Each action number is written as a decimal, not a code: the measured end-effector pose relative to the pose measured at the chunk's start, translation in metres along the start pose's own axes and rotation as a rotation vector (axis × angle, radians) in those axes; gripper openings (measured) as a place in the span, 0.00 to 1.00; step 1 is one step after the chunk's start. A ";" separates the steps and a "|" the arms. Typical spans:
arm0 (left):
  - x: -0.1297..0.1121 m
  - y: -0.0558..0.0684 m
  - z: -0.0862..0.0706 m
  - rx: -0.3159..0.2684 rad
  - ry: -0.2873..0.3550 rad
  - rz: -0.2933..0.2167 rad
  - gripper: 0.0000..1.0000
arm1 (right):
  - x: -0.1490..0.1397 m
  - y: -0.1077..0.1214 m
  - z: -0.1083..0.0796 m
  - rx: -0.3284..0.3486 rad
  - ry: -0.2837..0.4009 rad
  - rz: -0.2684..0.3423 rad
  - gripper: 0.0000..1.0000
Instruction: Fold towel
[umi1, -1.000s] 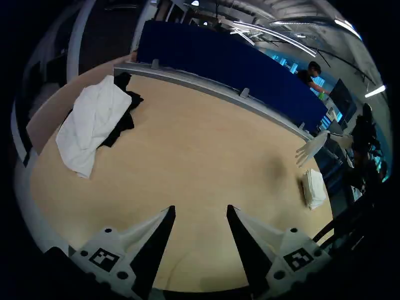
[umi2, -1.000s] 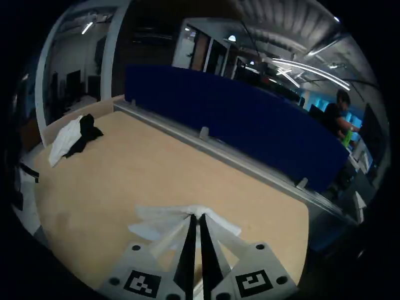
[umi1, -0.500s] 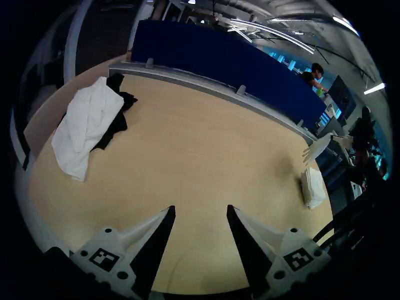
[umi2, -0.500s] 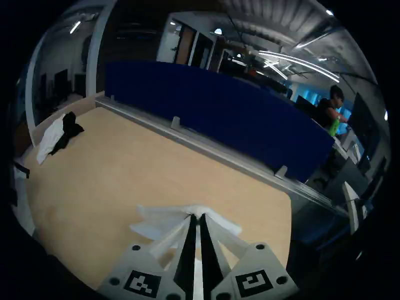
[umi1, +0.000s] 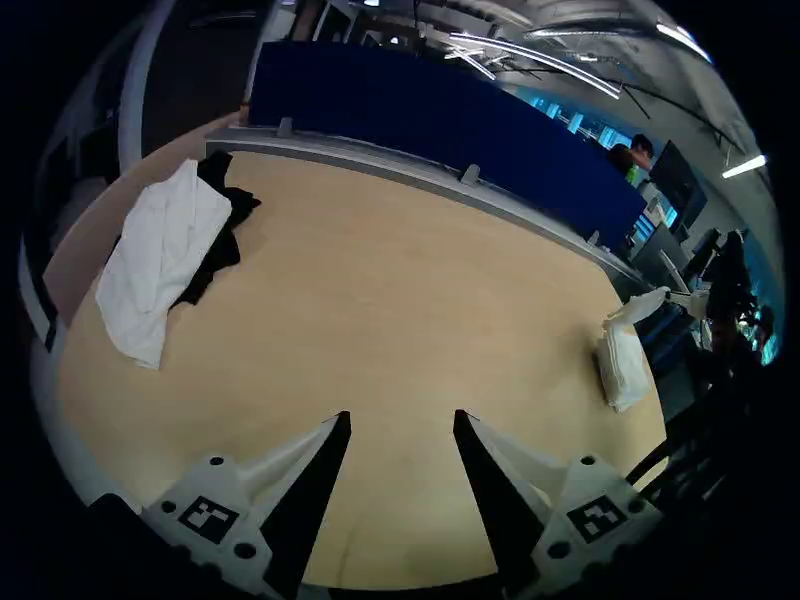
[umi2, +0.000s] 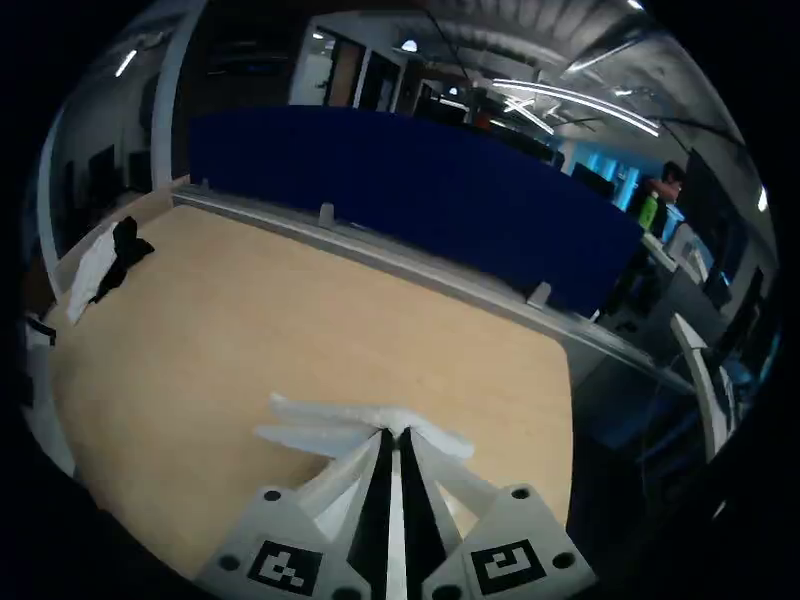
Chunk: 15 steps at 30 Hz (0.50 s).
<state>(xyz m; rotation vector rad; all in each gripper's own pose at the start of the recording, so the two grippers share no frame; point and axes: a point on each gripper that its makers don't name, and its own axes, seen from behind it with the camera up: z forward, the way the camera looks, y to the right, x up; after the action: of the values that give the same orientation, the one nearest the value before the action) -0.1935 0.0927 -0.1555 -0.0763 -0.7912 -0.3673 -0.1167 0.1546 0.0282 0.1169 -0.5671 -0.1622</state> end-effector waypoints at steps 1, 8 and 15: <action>0.000 0.001 0.000 -0.001 -0.001 0.002 0.75 | -0.006 0.002 -0.003 -0.003 -0.005 0.008 0.05; -0.003 0.007 0.000 -0.009 -0.014 0.016 0.75 | -0.054 0.015 -0.016 -0.028 -0.053 0.063 0.05; -0.007 0.010 0.000 -0.011 -0.022 0.026 0.75 | -0.111 0.020 -0.018 -0.050 -0.129 0.109 0.05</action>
<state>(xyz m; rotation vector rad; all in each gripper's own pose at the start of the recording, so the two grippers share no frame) -0.1942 0.1040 -0.1597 -0.1009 -0.8089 -0.3464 -0.1964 0.1955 -0.0417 0.0265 -0.6961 -0.0778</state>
